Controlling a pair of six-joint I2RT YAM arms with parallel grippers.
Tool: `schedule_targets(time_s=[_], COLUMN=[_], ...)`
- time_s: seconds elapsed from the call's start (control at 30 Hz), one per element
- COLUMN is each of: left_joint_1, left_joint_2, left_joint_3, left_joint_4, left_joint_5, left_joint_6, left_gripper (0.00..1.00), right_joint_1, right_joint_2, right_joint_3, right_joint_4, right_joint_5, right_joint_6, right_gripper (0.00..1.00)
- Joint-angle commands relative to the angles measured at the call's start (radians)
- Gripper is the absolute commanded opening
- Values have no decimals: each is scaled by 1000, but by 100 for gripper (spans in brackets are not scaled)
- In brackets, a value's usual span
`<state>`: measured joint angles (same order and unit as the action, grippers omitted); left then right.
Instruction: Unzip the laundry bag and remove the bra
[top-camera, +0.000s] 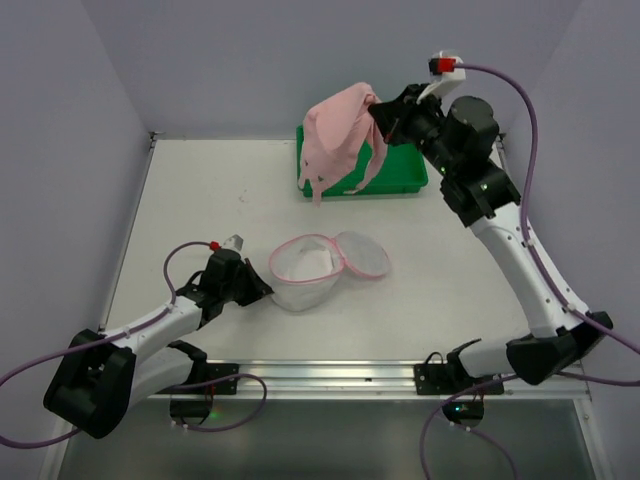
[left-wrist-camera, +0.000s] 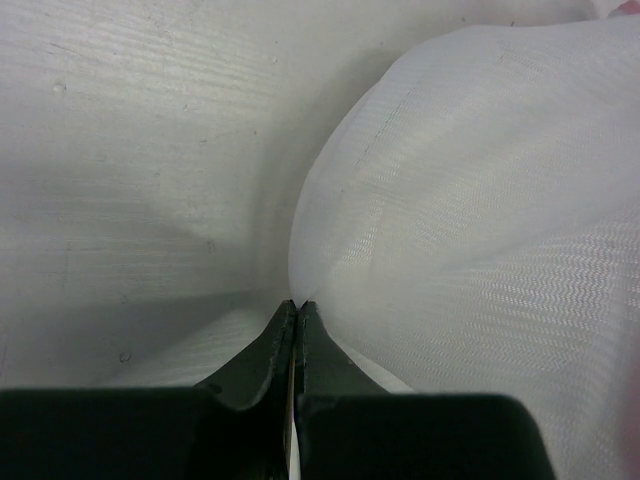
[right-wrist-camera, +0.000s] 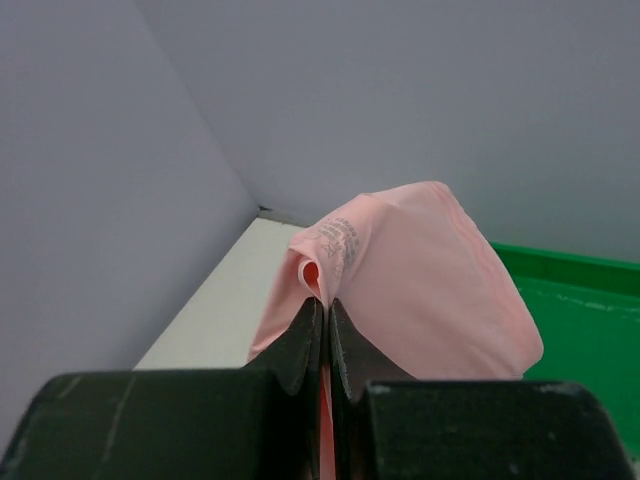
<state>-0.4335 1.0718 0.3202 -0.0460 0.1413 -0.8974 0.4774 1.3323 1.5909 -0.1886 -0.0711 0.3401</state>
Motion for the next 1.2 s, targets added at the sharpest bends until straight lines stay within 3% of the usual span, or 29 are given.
schedule_targets(time_s=[0.0, 0.53, 0.67, 0.83, 0.87, 1.07, 1.17], left_joint_1=[-2, -2, -2, -2, -2, -2, -1], left_joint_2=[-6, -23, -23, -10, -7, -24, -29], left_joint_3=[-4, -21, -26, -32, -32, -49, -44], left_joint_4=[28, 24, 28, 28, 28, 64, 60], left_joint_5=[-11, -5, -9, -3, 1, -3, -2], left_joint_6=[18, 8, 5, 5, 5, 0, 0], left_gripper=[0, 0, 0, 0, 0, 0, 0], right_joint_1=[-66, -158, -158, -158, -160, -160, -157], right_joint_2=[142, 859, 984, 1016, 1019, 934, 805], right_joint_3=[131, 501, 596, 563, 563, 554, 506], right_joint_4=[26, 150, 84, 104, 101, 61, 25], right_joint_5=[-71, -30, -90, -99, -98, -88, -82], right_joint_6=[-52, -142, -112, -72, -75, -104, -108], right_gripper=[0, 0, 0, 1, 6, 59, 74])
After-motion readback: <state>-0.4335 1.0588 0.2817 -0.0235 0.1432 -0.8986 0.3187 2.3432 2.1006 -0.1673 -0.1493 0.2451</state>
